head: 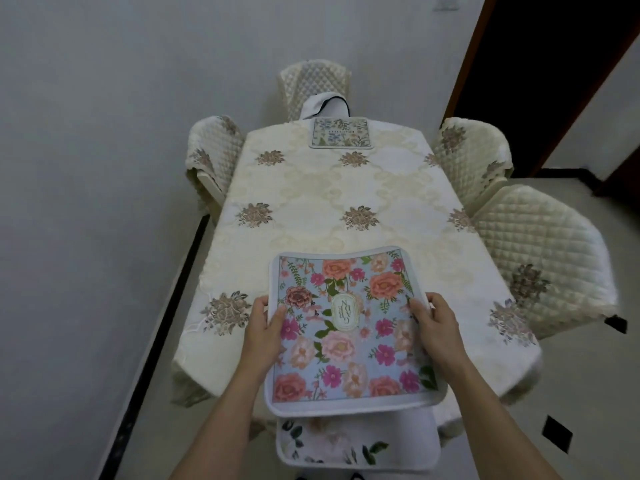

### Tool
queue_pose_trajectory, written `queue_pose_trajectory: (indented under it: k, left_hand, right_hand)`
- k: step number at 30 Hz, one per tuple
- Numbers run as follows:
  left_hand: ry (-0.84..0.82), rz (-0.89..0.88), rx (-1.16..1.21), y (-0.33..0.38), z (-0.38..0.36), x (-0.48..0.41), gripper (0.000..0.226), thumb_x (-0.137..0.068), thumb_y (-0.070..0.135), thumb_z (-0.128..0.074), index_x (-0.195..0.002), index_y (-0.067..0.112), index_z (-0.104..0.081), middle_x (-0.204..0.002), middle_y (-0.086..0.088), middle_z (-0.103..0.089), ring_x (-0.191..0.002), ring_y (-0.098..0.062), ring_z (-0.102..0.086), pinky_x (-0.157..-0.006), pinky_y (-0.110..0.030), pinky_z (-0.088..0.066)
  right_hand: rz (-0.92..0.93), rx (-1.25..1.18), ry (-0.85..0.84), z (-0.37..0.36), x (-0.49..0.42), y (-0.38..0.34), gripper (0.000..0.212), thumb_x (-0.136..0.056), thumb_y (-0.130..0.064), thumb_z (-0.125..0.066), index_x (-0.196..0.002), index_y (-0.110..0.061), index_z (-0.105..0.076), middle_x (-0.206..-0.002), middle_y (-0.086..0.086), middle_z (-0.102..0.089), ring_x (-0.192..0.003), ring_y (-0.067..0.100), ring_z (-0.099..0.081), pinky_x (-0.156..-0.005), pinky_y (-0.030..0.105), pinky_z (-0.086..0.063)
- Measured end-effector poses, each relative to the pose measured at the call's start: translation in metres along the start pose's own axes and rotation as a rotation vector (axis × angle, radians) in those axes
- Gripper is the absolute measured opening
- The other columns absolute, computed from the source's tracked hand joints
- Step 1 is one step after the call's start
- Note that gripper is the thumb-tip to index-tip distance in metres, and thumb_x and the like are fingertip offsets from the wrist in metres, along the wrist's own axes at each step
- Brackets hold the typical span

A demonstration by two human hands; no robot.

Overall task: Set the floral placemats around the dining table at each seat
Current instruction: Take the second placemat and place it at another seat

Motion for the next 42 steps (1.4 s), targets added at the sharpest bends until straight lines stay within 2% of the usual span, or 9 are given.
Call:
queue_pose_trajectory:
  k: [6,11,14,17,23,26,36,40,42]
  left_hand:
    - [0.132,0.018,0.064,-0.008,0.037,0.022,0.012,-0.103,0.024,-0.052,-0.113,0.019,-0.053,-0.103,0.001,-0.072,-0.083,-0.012,-0.074,-0.066,-0.030,-0.061]
    - [0.381,0.094,0.114,-0.021,0.091,0.065,0.005,-0.103,0.024,-0.052,-0.105,0.019,-0.052,-0.096,-0.004,-0.072,-0.072,-0.011,-0.074,-0.056,-0.027,-0.058]
    - [0.545,0.123,0.106,-0.032,0.128,0.103,0.006,-0.102,0.029,-0.054,-0.100,0.024,-0.052,-0.096,-0.005,-0.073,-0.074,-0.012,-0.074,-0.058,-0.030,-0.060]
    - [0.715,0.130,0.123,-0.037,0.158,0.145,0.005,-0.102,0.030,-0.053,-0.097,0.029,-0.052,-0.092,0.002,-0.072,-0.069,-0.005,-0.073,-0.053,-0.020,-0.055]
    - [0.968,0.136,0.203,-0.047,0.206,0.217,0.009,-0.102,0.026,-0.053,-0.106,0.017,-0.053,-0.088,0.005,-0.070,-0.065,-0.001,-0.071,-0.051,-0.017,-0.053]
    - [1.058,0.147,0.208,-0.060,0.230,0.240,0.004,-0.102,0.026,-0.054,-0.099,0.023,-0.053,-0.088,0.006,-0.071,-0.066,0.000,-0.071,-0.052,-0.018,-0.054]
    - [1.097,0.164,0.247,-0.109,0.341,0.231,0.004,-0.101,0.027,-0.055,-0.097,0.026,-0.055,-0.095,0.002,-0.072,-0.073,-0.006,-0.073,-0.065,-0.033,-0.060]
    - [1.042,0.139,0.236,-0.116,0.409,0.202,0.008,-0.101,0.026,-0.055,-0.094,0.027,-0.053,-0.091,0.005,-0.071,-0.068,-0.003,-0.071,-0.054,-0.026,-0.057]
    - [1.000,0.114,0.238,-0.117,0.445,0.186,0.007,-0.101,0.027,-0.055,-0.094,0.028,-0.053,-0.092,0.004,-0.072,-0.071,-0.005,-0.072,-0.056,-0.027,-0.057]
  right_hand:
    - [0.010,0.022,-0.152,-0.036,-0.002,-0.006,0.017,-0.103,-0.033,-0.052,-0.107,-0.017,-0.057,-0.095,0.007,-0.076,-0.074,0.020,-0.077,-0.069,0.043,-0.063]
    - [0.086,0.115,-0.343,-0.099,0.002,-0.022,0.018,-0.103,-0.034,-0.052,-0.105,-0.017,-0.057,-0.093,0.005,-0.074,-0.071,0.018,-0.075,-0.058,0.031,-0.059]
    - [0.148,0.170,-0.484,-0.148,0.014,-0.028,0.020,-0.103,-0.035,-0.052,-0.110,-0.017,-0.057,-0.100,0.006,-0.073,-0.080,0.021,-0.074,-0.066,0.038,-0.060]
    - [0.216,0.207,-0.625,-0.194,0.036,-0.034,0.023,-0.103,-0.035,-0.051,-0.114,-0.015,-0.055,-0.103,0.004,-0.071,-0.084,0.020,-0.073,-0.069,0.039,-0.061]
    - [0.266,0.247,-0.860,-0.272,0.087,-0.040,0.028,-0.093,-0.049,-0.055,-0.111,-0.028,-0.054,-0.109,0.003,-0.071,-0.092,0.024,-0.073,-0.080,0.052,-0.061]
    - [0.308,0.264,-0.930,-0.306,0.110,-0.044,0.025,-0.095,-0.043,-0.055,-0.112,-0.024,-0.055,-0.107,0.005,-0.071,-0.091,0.025,-0.074,-0.080,0.053,-0.061]
    - [0.307,0.291,-0.951,-0.417,0.161,-0.065,0.016,-0.101,-0.028,-0.055,-0.110,-0.015,-0.054,-0.098,0.004,-0.073,-0.075,0.017,-0.076,-0.066,0.037,-0.062]
    - [0.274,0.274,-0.912,-0.473,0.171,-0.079,0.018,-0.100,-0.031,-0.056,-0.110,-0.017,-0.055,-0.101,0.008,-0.075,-0.080,0.024,-0.077,-0.073,0.049,-0.063]
    - [0.279,0.281,-0.874,-0.500,0.178,-0.089,0.019,-0.100,-0.031,-0.056,-0.111,-0.015,-0.056,-0.102,0.007,-0.074,-0.080,0.020,-0.076,-0.072,0.044,-0.063]
Point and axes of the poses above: each hand's wrist, its own x-axis away from the middle knuckle, its own z-axis out of the back of the hand, y = z × x, the point moved 3 cm from there along -x, towards the middle knuckle
